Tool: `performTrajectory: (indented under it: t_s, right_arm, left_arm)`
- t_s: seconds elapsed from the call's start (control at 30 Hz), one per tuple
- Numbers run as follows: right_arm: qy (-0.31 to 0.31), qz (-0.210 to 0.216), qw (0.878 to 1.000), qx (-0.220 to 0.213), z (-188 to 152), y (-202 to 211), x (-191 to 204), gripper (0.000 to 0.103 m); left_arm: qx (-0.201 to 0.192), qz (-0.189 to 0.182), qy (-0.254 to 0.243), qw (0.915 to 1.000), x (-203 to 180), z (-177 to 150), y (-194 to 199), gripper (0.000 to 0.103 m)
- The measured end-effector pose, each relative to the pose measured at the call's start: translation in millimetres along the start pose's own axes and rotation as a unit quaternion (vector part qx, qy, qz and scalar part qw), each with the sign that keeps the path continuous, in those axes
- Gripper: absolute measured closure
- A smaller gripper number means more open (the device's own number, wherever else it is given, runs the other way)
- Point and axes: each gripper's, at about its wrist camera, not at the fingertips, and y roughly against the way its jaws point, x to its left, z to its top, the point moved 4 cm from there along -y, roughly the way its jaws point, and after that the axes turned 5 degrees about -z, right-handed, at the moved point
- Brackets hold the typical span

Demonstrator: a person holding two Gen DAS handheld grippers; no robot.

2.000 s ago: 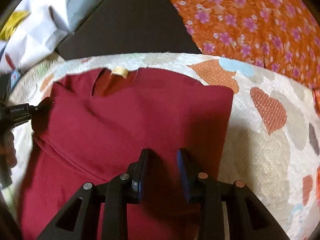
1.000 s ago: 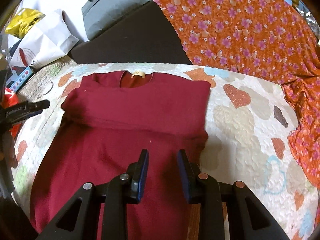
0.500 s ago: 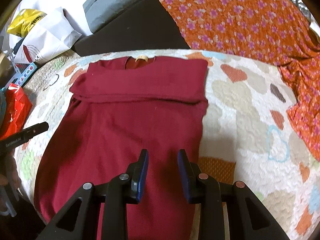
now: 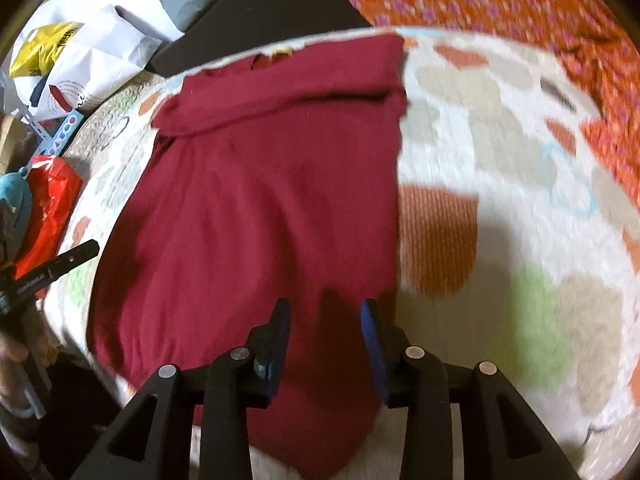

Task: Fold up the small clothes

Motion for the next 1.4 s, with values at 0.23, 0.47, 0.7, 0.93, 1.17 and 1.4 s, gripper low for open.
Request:
performTrajectory:
  t_s: [0.23, 0.47, 0.7, 0.93, 1.17, 1.4]
  right_arm:
    - [-0.031, 0.019, 0.998, 0.047, -39, 1, -17, 0.061]
    - [-0.046, 0.033, 0.996, 0.070, -54, -8, -18, 0.059]
    - [-0.044, 0.055, 0.994, 0.078, -62, -11, -7, 0.059]
    - [-0.044, 0.056, 0.994, 0.082, -61, -14, -3, 0.057]
    - [-0.048, 0.064, 0.992, 0.094, -67, -13, 1, 0.057]
    - [-0.057, 0.067, 0.992, 0.091, -71, -16, 4, 0.052]
  left_arm:
    - [0.041, -0.007, 0.016, 0.9990, 11, -31, 8, 0.045]
    - [0.050, 0.005, 0.029, 0.9983, 18, -48, 9, 0.045]
    - [0.061, 0.002, 0.039, 0.9973, 23, -60, 7, 0.045]
    - [0.064, 0.017, 0.027, 0.9974, 20, -59, 2, 0.045]
    - [0.064, 0.031, 0.011, 0.9974, 18, -59, -1, 0.045]
    - [0.065, 0.035, 0.001, 0.9973, 14, -60, -3, 0.039]
